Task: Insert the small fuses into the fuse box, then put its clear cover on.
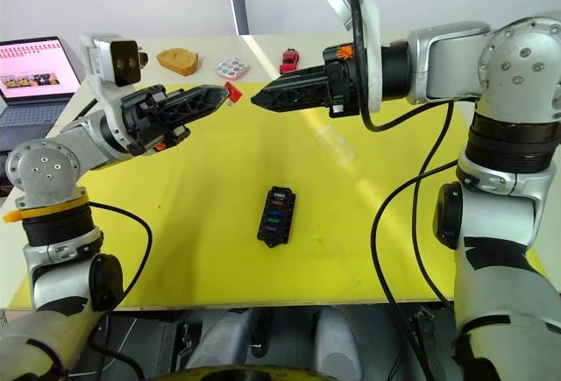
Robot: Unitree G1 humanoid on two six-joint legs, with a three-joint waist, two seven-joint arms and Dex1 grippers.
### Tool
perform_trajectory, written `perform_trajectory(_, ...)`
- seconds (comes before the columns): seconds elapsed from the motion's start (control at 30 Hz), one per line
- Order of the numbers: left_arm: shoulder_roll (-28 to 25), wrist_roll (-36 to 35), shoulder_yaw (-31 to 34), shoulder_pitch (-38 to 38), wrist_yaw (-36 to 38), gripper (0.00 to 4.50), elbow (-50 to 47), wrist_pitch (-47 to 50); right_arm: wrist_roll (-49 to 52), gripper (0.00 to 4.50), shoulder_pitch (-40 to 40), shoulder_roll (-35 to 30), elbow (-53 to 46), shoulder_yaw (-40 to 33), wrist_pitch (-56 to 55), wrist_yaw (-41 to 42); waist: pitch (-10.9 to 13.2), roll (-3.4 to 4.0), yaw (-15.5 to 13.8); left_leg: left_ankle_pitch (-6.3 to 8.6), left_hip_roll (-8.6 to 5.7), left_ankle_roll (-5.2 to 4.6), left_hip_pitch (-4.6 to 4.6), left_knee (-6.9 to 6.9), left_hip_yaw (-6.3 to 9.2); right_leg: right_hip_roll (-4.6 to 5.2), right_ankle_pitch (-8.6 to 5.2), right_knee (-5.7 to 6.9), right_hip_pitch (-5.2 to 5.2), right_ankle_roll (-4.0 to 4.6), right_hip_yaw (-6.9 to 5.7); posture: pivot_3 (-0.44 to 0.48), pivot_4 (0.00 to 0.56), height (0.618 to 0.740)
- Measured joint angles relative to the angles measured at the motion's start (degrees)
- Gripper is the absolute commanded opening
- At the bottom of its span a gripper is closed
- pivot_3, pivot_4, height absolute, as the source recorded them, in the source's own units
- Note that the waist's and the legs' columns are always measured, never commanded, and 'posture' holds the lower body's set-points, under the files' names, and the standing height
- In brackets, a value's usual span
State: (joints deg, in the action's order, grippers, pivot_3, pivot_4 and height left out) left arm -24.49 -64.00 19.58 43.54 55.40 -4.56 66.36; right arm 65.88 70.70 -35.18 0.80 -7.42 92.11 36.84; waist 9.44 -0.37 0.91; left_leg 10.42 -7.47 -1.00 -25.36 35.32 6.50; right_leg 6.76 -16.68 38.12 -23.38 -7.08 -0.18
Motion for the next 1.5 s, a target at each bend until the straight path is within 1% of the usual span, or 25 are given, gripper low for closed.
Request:
perform_trajectory(0.2,-0.78,-0.37,-1.28,-0.17,0.02,0.0,0.05,-1.02,7.63,2.8,0.01,0.6,1.58,-0.2,0.0,-6.7,0.0,0.0,0.07,0.0,0.0,0.0,0.0,-0.01,0.0,-0.01,0.0,0.0,0.0,0.0,0.0,0.0,0.15,0.74)
perform_trajectory(0.27,-1.3,-0.37,-1.91,-0.42,0.25,0.0,0.04,-1.52,9.77,2.29,0.0,0.9,1.89,-0.39,0.0,-8.95,0.0,0.0,0.08,0.0,0.0,0.0,0.0,-0.01,0.0,-0.01,0.0,0.0,-0.01,0.0,0.0,0.0,0.15,0.74)
perform_trajectory(0.3,-1.33,-0.37,-2.32,-0.59,0.34,0.0,0.04,-1.72,10.93,1.95,0.01,1.18,2.01,-0.52,0.0,-10.24,0.0,0.0,0.06,0.0,0.01,0.0,0.0,-0.01,0.0,-0.01,0.0,0.0,-0.01,0.0,0.0,0.0,0.15,0.74)
perform_trajectory(0.33,-1.36,-0.37,-2.56,-0.67,0.34,0.0,0.05,-1.75,11.62,1.51,0.01,1.37,2.15,-0.55,0.0,-10.97,0.0,0.0,0.03,0.0,0.0,0.0,0.0,-0.01,0.0,-0.01,0.0,0.0,0.0,0.0,0.0,0.0,0.15,0.74)
perform_trajectory(0.6,-1.86,-0.56,-3.02,-0.69,0.22,0.0,0.04,-2.14,16.55,1.51,0.0,2.18,2.9,-0.76,-0.01,-16.51,0.0,0.0,0.06,0.01,0.01,-0.02,0.0,-0.02,0.0,-0.01,0.0,-0.01,-0.01,0.0,0.0,0.0,0.15,0.74)
perform_trajectory(1.07,-1.86,-2.12,-3.03,-0.69,-1.66,0.0,0.0,-2.31,22.53,1.51,-0.13,2.18,2.89,-0.43,-0.96,-21.84,0.0,0.0,0.06,0.01,0.01,-0.04,0.0,-0.02,0.0,-0.01,0.0,-0.01,-0.01,0.0,0.0,0.0,0.15,0.74)
perform_trajectory(1.13,-1.86,-2.43,-3.03,-0.69,-1.93,0.0,-0.01,-2.33,22.89,0.99,-0.14,2.15,2.89,-0.14,-1.4,-22.34,0.0,0.0,0.06,0.01,0.01,-0.04,0.0,-0.02,0.0,-0.01,0.0,-0.01,-0.01,0.0,0.01,0.0,0.15,0.74)
perform_trajectory(1.2,-1.86,-3.06,-3.02,-0.69,-1.94,0.0,-0.15,-2.4,23.02,0.19,-0.28,1.9,2.91,0.04,-1.82,-23.15,0.0,0.0,0.03,0.02,0.01,-0.04,-0.01,-0.02,0.0,-0.01,0.0,-0.02,-0.01,0.0,0.0,0.0,0.15,0.74)
perform_trajectory(1.23,-1.86,-3.21,-3.03,-0.69,-1.97,0.0,-0.23,-2.46,23.05,0.08,-0.37,1.79,2.91,0.11,-1.95,-23.31,0.0,0.0,0.02,0.02,0.01,-0.04,-0.01,-0.02,0.0,-0.01,0.0,-0.02,-0.01,0.0,0.0,0.0,0.15,0.74)
perform_trajectory(1.5,-2.44,-2.85,-3.84,-0.86,-2.31,0.0,-0.3,-3.44,23.22,0.08,-0.47,1.11,2.86,1.09,-2.5,-23.64,0.0,0.0,0.06,0.02,0.01,-0.05,0.0,-0.03,0.0,-0.01,-0.01,-0.03,-0.01,0.01,0.0,0.0,0.15,0.74)
